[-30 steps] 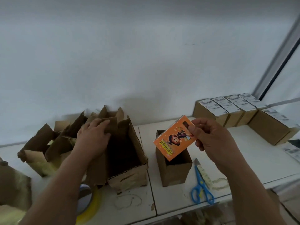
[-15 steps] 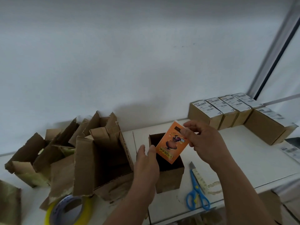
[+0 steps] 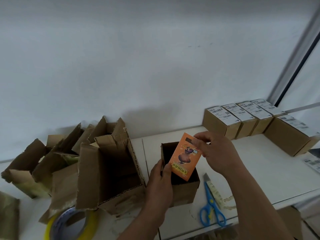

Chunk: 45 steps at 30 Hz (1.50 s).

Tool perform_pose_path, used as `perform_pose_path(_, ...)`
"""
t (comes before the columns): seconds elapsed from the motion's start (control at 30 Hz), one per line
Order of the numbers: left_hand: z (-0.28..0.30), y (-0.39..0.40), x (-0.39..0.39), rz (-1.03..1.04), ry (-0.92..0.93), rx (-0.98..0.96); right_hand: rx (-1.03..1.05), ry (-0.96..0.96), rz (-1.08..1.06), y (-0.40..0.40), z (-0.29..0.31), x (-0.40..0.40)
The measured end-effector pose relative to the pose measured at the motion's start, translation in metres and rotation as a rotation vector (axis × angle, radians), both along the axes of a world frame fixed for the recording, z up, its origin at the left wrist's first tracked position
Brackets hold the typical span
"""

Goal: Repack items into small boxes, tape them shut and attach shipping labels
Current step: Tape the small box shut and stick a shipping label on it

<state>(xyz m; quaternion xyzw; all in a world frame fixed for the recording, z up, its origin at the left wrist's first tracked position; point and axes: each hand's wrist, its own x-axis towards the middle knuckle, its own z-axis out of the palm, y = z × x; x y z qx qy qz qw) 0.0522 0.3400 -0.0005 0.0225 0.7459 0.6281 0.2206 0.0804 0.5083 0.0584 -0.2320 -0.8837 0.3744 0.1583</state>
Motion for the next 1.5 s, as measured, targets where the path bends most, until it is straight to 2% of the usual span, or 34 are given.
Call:
perform_pose_path(0.23,-0.011,-0.001,-0.005,0.033,-0.024,0.060,-0.034,-0.038,0.076,-0.004,0.000,-0.009)
perform_pose_path(0.43,-0.015,0.000,-0.004,-0.001,0.009,0.021,0.059,-0.227,0.256,-0.020,-0.011,-0.018)
perform_pose_path(0.63,-0.017,0.000,-0.006,0.005,0.028,0.001,0.040,-0.314,0.239,-0.015,-0.023,-0.021)
perform_pose_path(0.83,-0.017,0.001,-0.004,-0.001,0.063,-0.005,0.094,-0.248,0.201,-0.014,-0.026,-0.021)
perform_pose_path(1.17,-0.014,-0.002,-0.008,-0.019,0.093,-0.036,0.067,-0.020,0.064,-0.008,-0.045,-0.019)
perform_pose_path(1.37,-0.004,-0.012,-0.014,-0.092,0.138,-0.078,-0.057,-0.068,0.102,-0.006,-0.055,-0.013)
perform_pose_path(1.5,0.001,-0.016,-0.014,-0.141,0.150,-0.095,-0.066,-0.086,0.123,-0.005,-0.055,-0.008)
